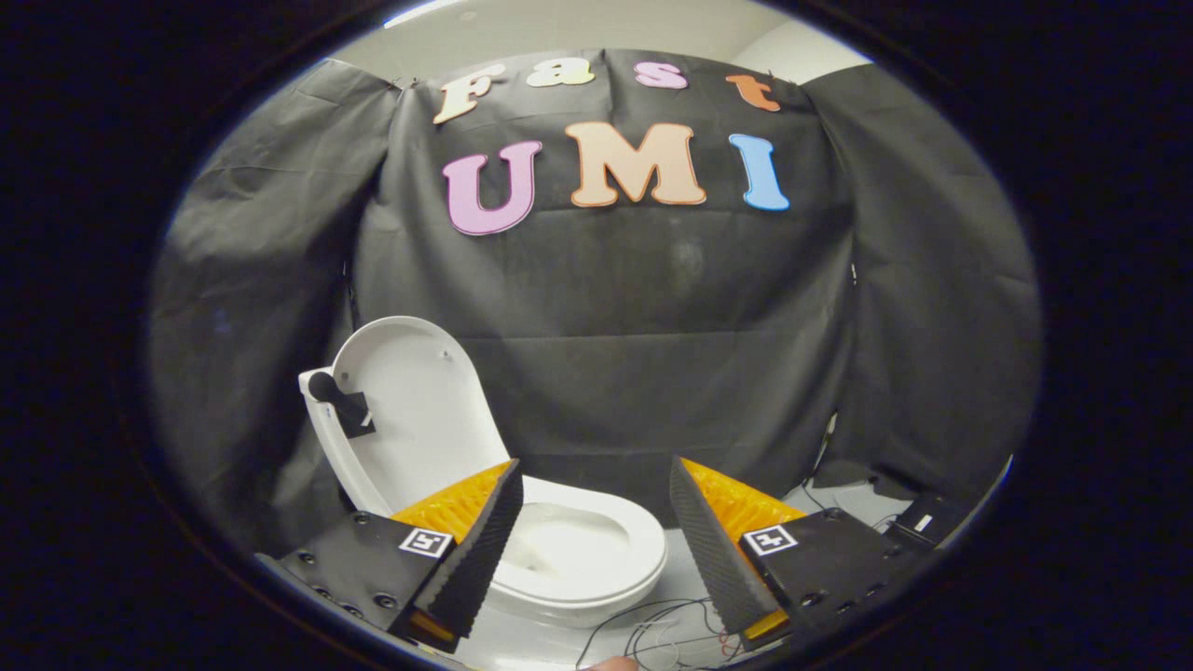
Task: Open the toilet lid.
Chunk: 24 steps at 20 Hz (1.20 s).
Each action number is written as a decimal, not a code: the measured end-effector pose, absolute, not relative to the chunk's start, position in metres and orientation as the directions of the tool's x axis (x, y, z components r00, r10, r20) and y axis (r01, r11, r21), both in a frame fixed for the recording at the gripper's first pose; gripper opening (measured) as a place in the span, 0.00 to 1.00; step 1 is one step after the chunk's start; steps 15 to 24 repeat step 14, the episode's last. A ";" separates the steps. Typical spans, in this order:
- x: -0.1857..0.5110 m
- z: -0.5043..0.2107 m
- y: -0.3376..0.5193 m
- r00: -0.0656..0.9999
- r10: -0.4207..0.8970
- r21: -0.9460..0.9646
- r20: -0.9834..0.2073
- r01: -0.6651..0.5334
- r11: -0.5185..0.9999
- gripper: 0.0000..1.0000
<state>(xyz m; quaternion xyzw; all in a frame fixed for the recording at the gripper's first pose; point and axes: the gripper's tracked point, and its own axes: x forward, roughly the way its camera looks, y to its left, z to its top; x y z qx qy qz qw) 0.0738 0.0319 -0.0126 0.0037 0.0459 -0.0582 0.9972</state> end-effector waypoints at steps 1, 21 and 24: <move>0.073 -0.010 0.031 0.989 -0.119 0.001 -0.083 0.120 0.993 0.97; 0.079 -0.011 0.027 0.990 -0.107 -0.018 -0.095 0.106 0.994 0.97; 0.079 -0.011 0.027 0.990 -0.107 -0.018 -0.095 0.106 0.994 0.97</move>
